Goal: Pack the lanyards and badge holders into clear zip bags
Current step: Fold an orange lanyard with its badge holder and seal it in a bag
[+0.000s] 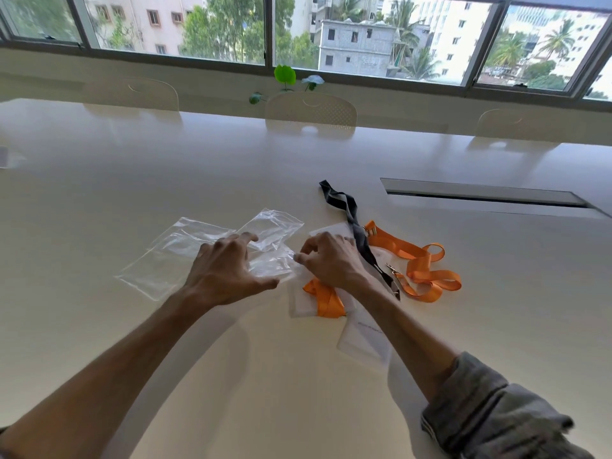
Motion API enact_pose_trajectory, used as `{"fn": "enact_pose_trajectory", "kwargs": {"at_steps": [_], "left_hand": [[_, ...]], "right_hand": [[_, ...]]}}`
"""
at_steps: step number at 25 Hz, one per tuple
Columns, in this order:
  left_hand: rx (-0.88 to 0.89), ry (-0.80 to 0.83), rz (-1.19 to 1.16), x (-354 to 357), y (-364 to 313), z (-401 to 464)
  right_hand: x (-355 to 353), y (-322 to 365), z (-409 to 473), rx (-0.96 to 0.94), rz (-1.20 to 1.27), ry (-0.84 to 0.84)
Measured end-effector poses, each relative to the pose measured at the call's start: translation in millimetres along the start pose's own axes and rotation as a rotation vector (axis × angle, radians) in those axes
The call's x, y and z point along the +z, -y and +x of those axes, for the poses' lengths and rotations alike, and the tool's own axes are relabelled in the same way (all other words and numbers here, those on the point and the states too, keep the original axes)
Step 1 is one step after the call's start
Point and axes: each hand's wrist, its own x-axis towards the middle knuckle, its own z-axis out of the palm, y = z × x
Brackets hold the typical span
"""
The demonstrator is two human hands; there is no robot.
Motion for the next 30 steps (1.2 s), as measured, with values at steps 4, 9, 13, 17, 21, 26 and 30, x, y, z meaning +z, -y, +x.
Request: {"fn": "enact_pose_trajectory", "kwargs": {"at_steps": [4, 9, 13, 17, 21, 26, 30], "left_hand": [[0.037, 0.036, 0.052, 2, -1, -2], [0.098, -0.009, -0.163, -4, -18, -8], [0.142, -0.032, -0.347, -9, -27, -11], [0.246, -0.07, -0.314, -8, -29, -12], [0.326, -0.1, -0.22, -7, -30, -15], [0.353, -0.13, -0.217, -8, -32, -16], [0.434, -0.128, -0.192, -5, -35, -18]], "right_hand": [[-6, 10, -4, 0.095, 0.388, -0.077], [-17, 22, -23, -0.011, 0.631, -0.11], [-22, 24, -28, -0.131, 0.755, -0.05], [-24, 14, -19, -0.14, 0.818, 0.099], [-21, 11, -21, -0.154, 0.749, 0.211], [-22, 14, -23, -0.142, 0.706, 0.248], [-19, 16, -27, -0.182, 0.646, 0.292]]}}
